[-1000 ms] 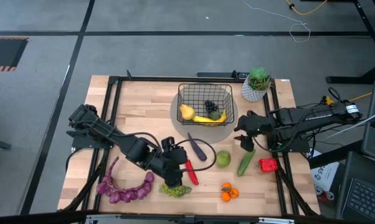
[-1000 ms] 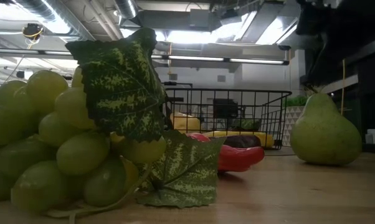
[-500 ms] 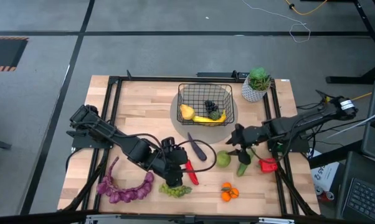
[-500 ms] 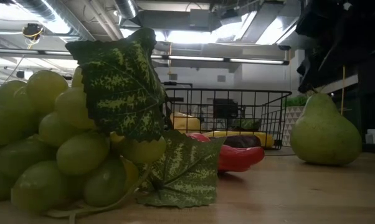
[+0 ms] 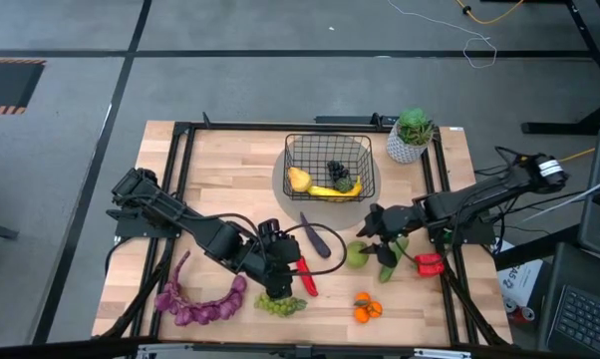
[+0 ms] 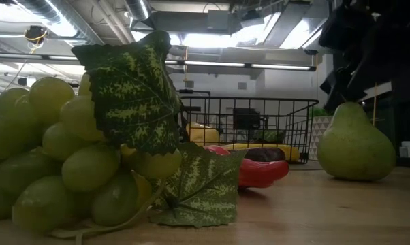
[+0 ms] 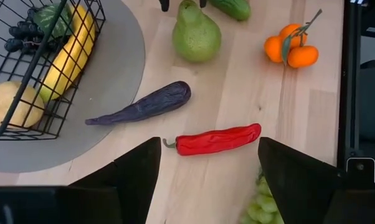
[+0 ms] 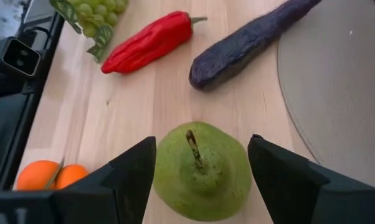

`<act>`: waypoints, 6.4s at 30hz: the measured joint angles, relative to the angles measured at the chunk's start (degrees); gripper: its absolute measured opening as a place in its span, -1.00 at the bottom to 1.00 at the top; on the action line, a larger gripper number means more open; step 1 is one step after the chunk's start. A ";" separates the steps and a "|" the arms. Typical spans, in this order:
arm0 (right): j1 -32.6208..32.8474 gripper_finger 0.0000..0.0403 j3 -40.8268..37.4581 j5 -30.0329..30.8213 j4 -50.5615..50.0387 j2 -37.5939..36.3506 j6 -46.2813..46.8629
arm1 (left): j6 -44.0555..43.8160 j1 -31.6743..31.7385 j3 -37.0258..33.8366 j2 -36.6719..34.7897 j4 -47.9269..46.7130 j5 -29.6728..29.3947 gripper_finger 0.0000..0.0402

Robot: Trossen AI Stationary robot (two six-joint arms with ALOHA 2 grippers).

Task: Build produce basket
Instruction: Put the green pear into the black wire basket, then put the red bell pepper into the black wire basket

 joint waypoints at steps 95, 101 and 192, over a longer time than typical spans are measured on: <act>-25.96 -0.99 33.16 12.64 -4.41 0.18 -38.70 | 3.10 3.26 0.00 -0.04 -0.70 -0.83 0.32; -32.91 -0.98 32.61 9.61 -0.25 3.66 -34.68 | 3.10 3.21 0.00 -0.04 -1.34 -0.84 0.32; 22.05 -0.37 7.90 -9.89 -42.34 -1.71 29.65 | 8.18 3.39 0.00 -0.04 -2.60 -0.93 0.32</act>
